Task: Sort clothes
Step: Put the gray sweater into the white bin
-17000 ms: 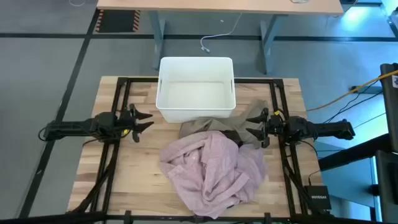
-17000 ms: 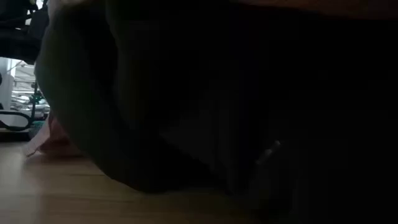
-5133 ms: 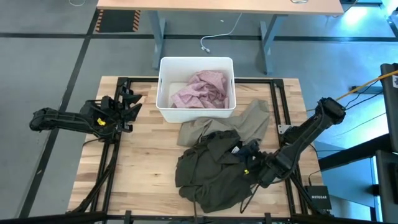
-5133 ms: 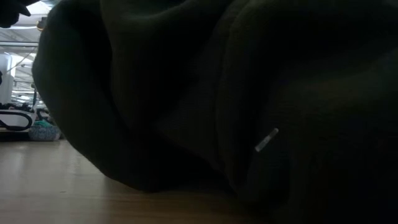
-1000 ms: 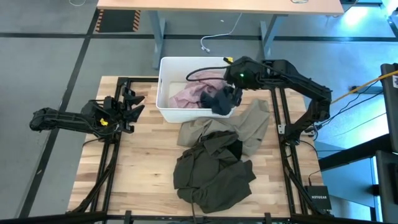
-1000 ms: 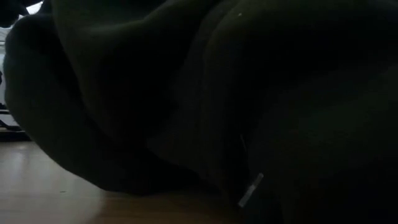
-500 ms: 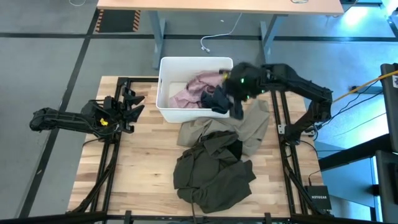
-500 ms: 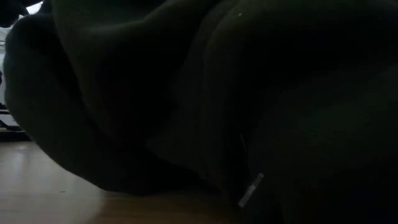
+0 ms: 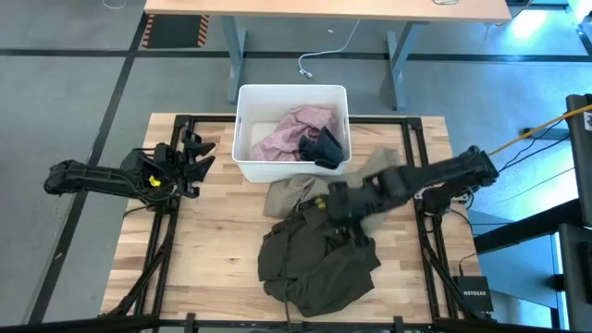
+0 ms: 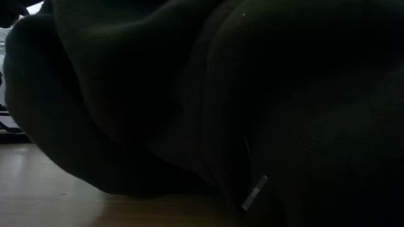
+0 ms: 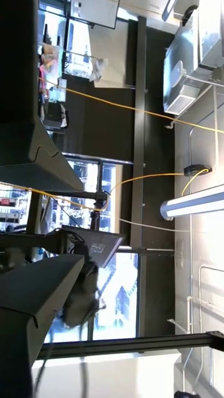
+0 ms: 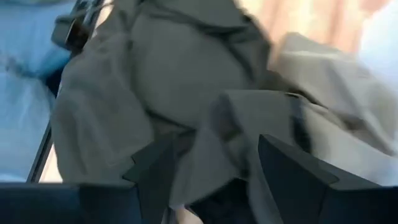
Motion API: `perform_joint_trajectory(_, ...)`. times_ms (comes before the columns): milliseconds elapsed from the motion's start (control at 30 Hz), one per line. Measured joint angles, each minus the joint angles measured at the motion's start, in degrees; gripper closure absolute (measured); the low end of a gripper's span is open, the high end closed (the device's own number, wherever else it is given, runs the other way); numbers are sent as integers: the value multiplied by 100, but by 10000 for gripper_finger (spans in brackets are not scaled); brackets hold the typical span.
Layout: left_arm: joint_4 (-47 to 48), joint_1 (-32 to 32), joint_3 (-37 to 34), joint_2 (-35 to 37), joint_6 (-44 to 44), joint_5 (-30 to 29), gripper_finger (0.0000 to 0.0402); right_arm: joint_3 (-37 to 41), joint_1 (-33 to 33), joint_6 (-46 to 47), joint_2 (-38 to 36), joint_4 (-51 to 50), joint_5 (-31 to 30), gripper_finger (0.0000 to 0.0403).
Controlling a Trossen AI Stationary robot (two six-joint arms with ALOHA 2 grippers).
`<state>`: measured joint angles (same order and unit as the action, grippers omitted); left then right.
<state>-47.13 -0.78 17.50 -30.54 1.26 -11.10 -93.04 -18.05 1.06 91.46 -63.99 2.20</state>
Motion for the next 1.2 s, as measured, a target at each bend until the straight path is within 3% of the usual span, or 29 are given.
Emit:
perform_joint_trajectory(400,0,0,0,-1,-87,0,231,1472,-965,132,1,1619,37,162)
perform_joint_trajectory(667,3,0,0,0,-120,-2,231,2007,-1247,-142,200,2749,-478,162)
perform_joint_trajectory(867,7,0,0,0,-127,-2,231,2029,-1153,-624,501,2707,-1260,162)
perform_joint_trajectory(1067,3,0,0,1,-127,-2,231,2029,-1158,-1660,502,2711,-2906,162)
perform_joint_trajectory(1133,2,2,0,-1,-127,-2,231,2029,-1151,-1891,501,2708,-2768,162)
perform_joint_trajectory(1200,2,0,0,1,-127,-2,231,2029,-1125,-1995,501,2708,-2243,162)
